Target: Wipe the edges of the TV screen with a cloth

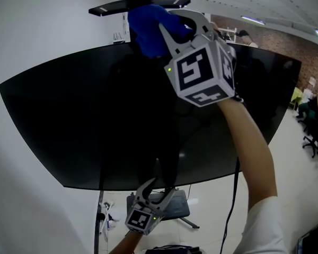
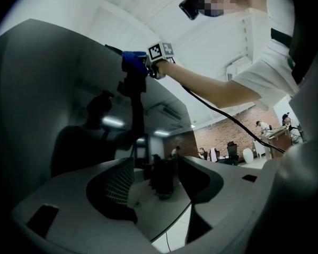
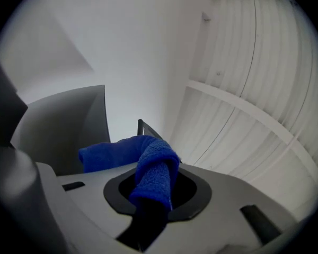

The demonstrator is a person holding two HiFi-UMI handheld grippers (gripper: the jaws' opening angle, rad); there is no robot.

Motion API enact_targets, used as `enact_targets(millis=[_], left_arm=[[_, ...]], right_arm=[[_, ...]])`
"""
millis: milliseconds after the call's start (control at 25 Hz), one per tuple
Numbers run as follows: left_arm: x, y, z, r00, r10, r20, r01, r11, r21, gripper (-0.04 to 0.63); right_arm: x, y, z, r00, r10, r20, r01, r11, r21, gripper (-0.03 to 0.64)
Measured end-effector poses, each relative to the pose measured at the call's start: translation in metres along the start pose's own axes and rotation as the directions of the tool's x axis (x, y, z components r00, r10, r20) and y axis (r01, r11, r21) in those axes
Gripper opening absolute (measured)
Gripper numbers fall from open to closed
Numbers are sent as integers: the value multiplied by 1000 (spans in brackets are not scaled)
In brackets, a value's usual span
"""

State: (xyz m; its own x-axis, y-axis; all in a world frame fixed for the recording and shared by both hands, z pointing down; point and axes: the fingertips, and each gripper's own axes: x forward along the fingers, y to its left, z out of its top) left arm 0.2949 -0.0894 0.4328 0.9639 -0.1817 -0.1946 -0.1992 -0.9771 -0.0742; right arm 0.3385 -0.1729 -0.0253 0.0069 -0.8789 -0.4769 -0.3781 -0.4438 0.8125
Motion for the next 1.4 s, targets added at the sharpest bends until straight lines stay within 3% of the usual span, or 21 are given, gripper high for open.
enact_targets(millis=[240,360,520,920,1080,1240,1400], left_arm=[[45,-49,0,987,-162,6,162,987,-18,239],[72,-88,-4,958,-287,14,288,957,-44,239],[113,-140,-6,898,-439,35,440,896,-55,239],[210,-255,-28,784,-620,24,620,782,-63,239],[222,-279,-39,755,-655,25,654,750,-93,239],[229,-293,-48,740,-672,21,669,733,-127,241],[232,-299,-55,737,-676,17,671,728,-137,239]], right_arm=[[-52,-49,-67,990,-68,-127,58,995,-79,92],[-92,-91,-122,963,-136,-234,117,989,-94,92],[-151,-153,-208,889,-234,-393,203,972,-120,92],[-274,-294,-394,673,-365,-643,384,916,-118,92],[-300,-303,-420,674,-355,-648,429,902,-47,92],[-322,-295,-433,653,-352,-671,470,883,-6,92],[-343,-263,-450,676,-333,-657,491,869,65,92]])
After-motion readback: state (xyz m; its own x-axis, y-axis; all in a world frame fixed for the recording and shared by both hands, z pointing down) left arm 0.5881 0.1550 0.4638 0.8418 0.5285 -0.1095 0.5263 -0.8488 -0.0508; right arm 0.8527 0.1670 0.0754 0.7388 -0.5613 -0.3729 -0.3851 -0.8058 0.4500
